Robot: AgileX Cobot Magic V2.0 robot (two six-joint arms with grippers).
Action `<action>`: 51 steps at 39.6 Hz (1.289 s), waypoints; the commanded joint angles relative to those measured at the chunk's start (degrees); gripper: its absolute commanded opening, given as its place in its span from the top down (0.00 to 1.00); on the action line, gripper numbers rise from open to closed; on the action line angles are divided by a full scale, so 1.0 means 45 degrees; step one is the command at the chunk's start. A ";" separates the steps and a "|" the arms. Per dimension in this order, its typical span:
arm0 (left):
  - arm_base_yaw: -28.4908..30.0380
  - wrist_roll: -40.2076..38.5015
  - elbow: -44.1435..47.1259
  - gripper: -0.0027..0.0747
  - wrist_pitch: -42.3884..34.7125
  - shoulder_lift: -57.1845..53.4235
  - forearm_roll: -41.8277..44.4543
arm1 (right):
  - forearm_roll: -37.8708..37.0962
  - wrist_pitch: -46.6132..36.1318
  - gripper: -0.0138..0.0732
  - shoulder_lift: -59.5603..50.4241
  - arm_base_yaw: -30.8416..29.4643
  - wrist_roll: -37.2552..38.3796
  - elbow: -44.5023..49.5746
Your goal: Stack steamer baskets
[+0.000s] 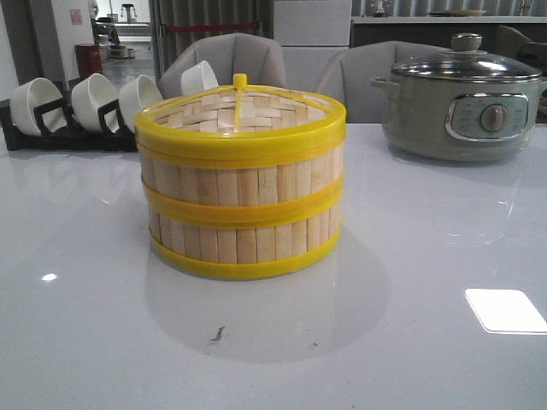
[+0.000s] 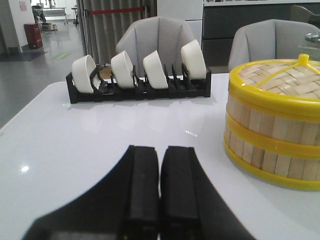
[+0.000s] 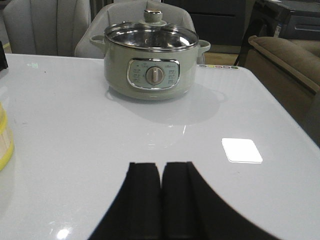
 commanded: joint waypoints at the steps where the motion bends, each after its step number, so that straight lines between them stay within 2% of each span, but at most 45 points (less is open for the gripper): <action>1: 0.0018 -0.0038 0.0032 0.85 -0.1417 -0.0186 -0.0078 | 0.0000 -0.1031 0.78 0.0117 -0.0084 0.0018 -0.0369; 27: 0.0018 -0.0038 0.0320 0.85 -0.1079 -0.0134 -0.0300 | 0.0000 -0.1031 0.78 0.0117 -0.0084 0.0018 -0.0369; 34: 0.0018 0.0988 0.0320 0.85 -0.1156 -0.0134 -0.0674 | 0.0000 -0.1031 0.78 0.0117 -0.0084 0.0018 -0.0369; 51: 0.0018 0.0985 0.0320 0.85 -0.1109 -0.0157 -0.0645 | 0.0000 -0.1031 0.78 0.0117 -0.0084 0.0018 -0.0369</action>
